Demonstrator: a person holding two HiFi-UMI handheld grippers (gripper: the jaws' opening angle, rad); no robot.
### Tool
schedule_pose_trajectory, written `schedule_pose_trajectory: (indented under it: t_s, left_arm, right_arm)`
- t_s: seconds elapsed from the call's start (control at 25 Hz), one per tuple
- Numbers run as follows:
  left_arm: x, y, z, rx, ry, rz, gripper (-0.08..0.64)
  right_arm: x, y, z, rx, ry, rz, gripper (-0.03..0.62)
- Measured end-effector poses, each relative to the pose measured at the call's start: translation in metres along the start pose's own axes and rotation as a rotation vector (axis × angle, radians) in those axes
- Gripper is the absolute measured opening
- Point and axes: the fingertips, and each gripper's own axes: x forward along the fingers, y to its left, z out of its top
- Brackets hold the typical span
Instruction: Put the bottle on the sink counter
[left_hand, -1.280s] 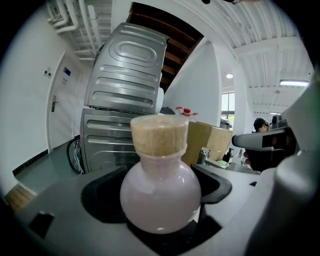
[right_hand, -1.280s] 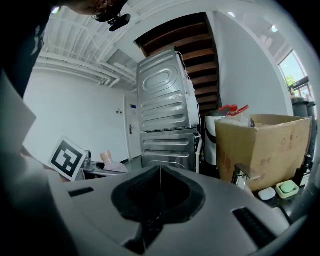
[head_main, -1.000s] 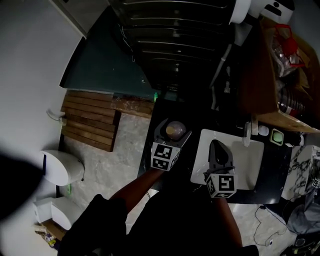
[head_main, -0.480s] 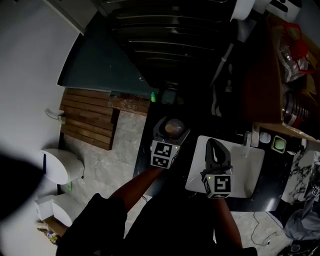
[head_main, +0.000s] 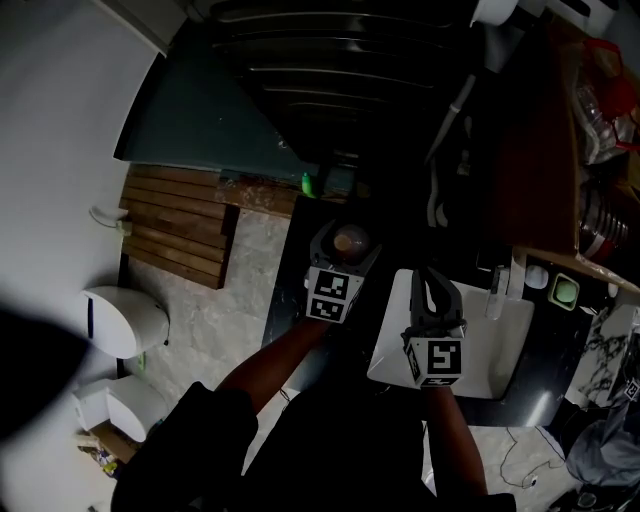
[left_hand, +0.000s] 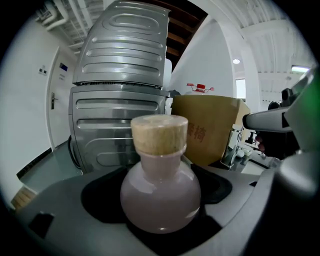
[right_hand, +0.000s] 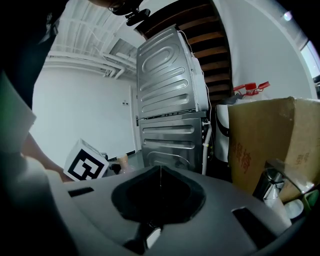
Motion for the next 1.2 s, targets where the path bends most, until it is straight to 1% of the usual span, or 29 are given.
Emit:
schedule_pose_trajectory:
  t_s: [0.24, 0.4, 0.56, 0.76, 0.88, 1.04, 1.2]
  left_arm:
    - [0.018, 0.001, -0.016, 0.006, 0.029, 0.011, 0.39]
    - [0.027, -0.001, -0.022, 0.014, 0.047, 0.007, 0.39]
    - [0.034, -0.001, -0.028, 0.026, 0.067, 0.006, 0.39]
    - [0.039, -0.002, -0.036, 0.02, 0.087, 0.008, 0.39]
    - [0.042, -0.005, -0.039, 0.015, 0.084, -0.001, 0.39]
    - [0.045, -0.006, -0.045, 0.025, 0.1, 0.009, 0.39]
    - [0.048, -0.004, -0.056, 0.026, 0.13, 0.026, 0.39]
  right_arm:
    - [-0.001, 0.008, 0.002, -0.021, -0.02, 0.027, 0.038]
    - [-0.001, 0.006, -0.002, -0.019, -0.013, 0.026, 0.038]
    - [-0.001, 0.004, -0.002, -0.009, -0.027, 0.028, 0.038]
    - [-0.002, 0.001, -0.002, -0.01, -0.027, 0.032, 0.038]
    - [-0.004, -0.006, -0.009, 0.04, -0.022, 0.015, 0.038]
    - [-0.012, -0.013, -0.02, 0.103, -0.015, -0.012, 0.038]
    - [-0.014, -0.011, -0.023, 0.156, -0.016, -0.001, 0.038]
